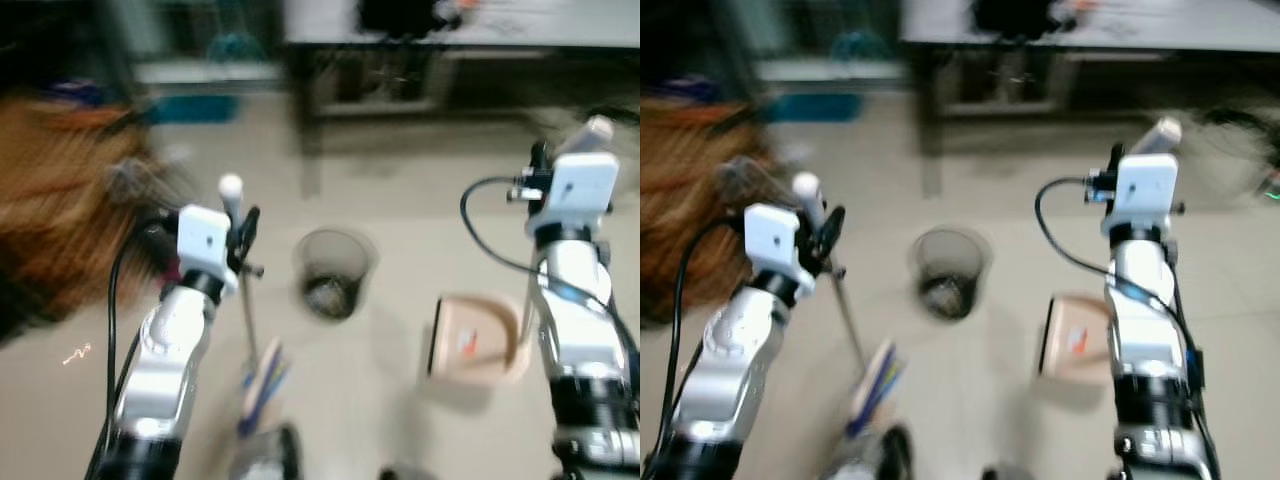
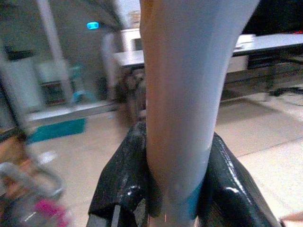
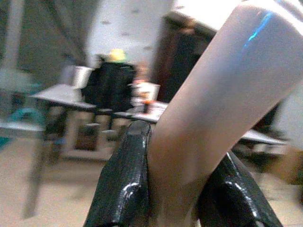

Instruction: Sweep floor

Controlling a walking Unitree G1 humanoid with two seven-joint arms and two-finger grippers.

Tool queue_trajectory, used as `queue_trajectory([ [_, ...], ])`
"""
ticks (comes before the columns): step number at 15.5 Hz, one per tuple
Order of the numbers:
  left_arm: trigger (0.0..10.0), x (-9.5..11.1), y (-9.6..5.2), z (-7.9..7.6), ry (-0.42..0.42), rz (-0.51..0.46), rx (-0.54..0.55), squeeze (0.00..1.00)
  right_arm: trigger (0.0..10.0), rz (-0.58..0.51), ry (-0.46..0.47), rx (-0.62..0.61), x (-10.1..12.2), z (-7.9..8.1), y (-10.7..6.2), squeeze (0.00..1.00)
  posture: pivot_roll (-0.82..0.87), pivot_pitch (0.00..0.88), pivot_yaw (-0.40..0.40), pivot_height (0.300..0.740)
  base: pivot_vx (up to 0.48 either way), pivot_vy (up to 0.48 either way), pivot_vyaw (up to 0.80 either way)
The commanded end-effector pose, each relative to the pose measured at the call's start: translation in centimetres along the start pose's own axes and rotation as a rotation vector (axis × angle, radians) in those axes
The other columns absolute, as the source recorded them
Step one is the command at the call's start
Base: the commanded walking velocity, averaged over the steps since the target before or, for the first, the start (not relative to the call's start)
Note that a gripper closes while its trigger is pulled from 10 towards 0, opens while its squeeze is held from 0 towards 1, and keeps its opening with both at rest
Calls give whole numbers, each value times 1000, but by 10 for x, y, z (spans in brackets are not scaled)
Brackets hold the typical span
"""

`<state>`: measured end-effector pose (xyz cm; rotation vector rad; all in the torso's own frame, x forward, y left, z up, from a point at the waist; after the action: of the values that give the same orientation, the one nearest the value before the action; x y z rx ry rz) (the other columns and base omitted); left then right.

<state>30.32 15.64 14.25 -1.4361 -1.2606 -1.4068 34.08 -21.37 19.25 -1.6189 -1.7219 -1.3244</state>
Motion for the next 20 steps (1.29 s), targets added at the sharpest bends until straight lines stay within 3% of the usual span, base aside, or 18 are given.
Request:
queue_trajectory([
  [1, 10000, 15, 6, -3, 32, -47, -27, 0, 10000, -48, 29, -14, 12, -4, 1, 0, -26, 7, 17, 740, -337, 0, 0],
  [6, 10000, 19, 7, -5, 33, -56, -25, 0, 10000, 6, 59, 57, 3, 18, -9, 0, -30, 20, 18, 740, -317, 0, 0],
  [12, 10000, 20, 7, 7, 68, -48, 61, 0, 10000, 193, 129, 158, -24, 48, -25, 0, -22, 43, 9, 740, 0, 0, 0],
  [17, 10000, 20, 9, 9, 75, -51, 102, 0, 10000, 208, 174, 192, -20, 59, -29, 0, -26, 49, 9, 740, 0, 0, 0],
  [20, 10000, 18, 8, 9, 85, -46, 105, 0, 10000, 232, 156, 208, -22, 62, -31, 0, -22, 50, 6, 740, 329, 0, 0],
])
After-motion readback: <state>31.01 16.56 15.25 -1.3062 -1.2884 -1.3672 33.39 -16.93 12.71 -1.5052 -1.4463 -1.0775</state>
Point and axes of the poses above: a point about 5 cm out from each wrist's last joint towards the gripper, its own y axis pointing out of the wrist towards the gripper, its own x axis along the axis of the wrist's last joint, z = x × y, the point moved 2 cm from there along y, pointing out of the wrist towards the gripper, and after that the axes turned 14 degrees about -y, right-handed, at the moved point
